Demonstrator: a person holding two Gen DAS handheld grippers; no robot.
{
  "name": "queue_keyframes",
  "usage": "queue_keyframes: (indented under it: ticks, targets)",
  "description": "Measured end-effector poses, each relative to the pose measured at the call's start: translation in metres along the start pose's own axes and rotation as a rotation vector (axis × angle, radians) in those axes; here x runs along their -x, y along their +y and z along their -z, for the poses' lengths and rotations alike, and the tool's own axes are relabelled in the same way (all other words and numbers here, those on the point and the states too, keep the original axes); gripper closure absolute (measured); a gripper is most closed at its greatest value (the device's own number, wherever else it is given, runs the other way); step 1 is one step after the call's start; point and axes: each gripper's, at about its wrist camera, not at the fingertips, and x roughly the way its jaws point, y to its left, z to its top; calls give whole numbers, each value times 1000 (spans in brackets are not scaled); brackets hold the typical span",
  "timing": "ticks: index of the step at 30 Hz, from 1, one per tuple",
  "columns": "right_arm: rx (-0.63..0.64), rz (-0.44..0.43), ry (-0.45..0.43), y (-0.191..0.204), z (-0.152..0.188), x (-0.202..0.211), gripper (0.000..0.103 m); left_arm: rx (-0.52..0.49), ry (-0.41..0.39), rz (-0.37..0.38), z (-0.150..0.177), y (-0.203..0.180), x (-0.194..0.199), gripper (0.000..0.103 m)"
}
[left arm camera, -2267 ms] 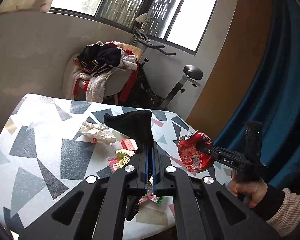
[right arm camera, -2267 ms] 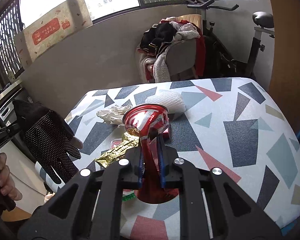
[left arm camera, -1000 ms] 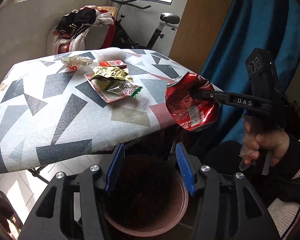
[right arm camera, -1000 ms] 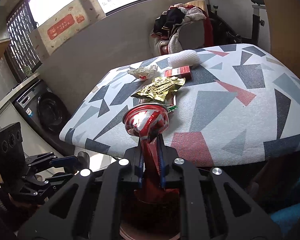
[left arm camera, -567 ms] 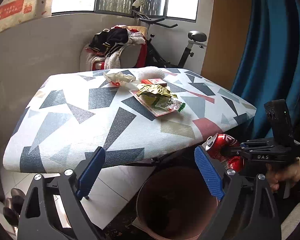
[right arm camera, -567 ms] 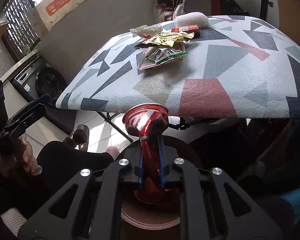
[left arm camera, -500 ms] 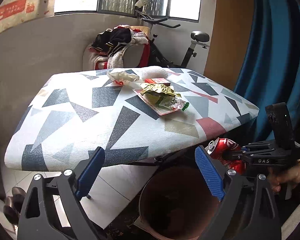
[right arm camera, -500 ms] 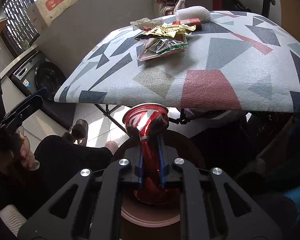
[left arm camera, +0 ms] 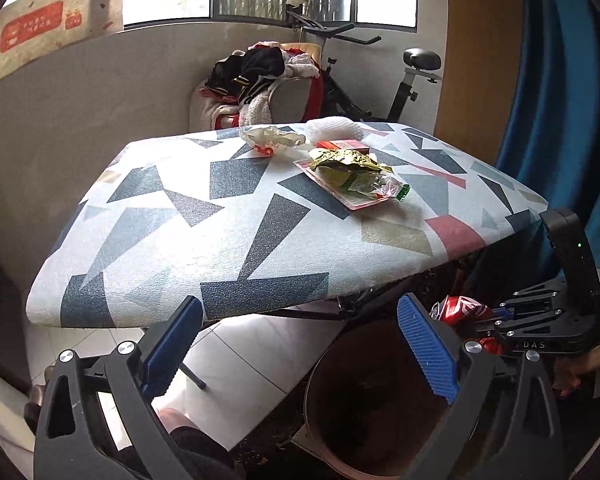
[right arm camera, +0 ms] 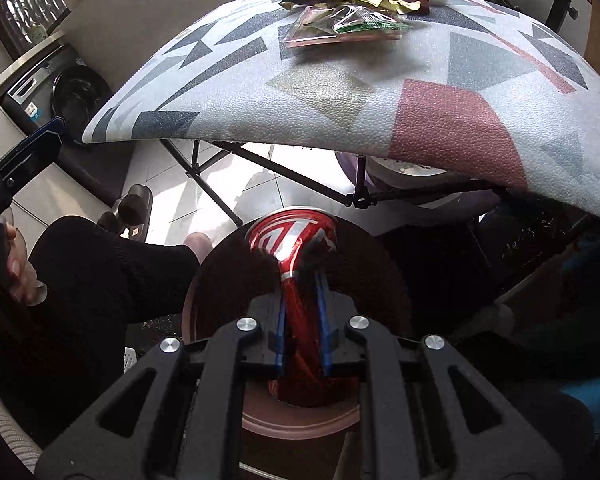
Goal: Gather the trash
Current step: 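Lower the red can into the brown bin and open the right gripper while the left drops the glove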
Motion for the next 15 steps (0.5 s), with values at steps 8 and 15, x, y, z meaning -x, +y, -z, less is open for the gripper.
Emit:
queue_keyframes:
  ticks: [8, 15]
  targets:
    - [-8, 19, 12, -3, -1, -2, 82, 32, 8, -3, 1, 7, -3, 7]
    - [-41, 44, -18, -9, -2, 3, 29, 35, 9, -5, 1, 7, -2, 7]
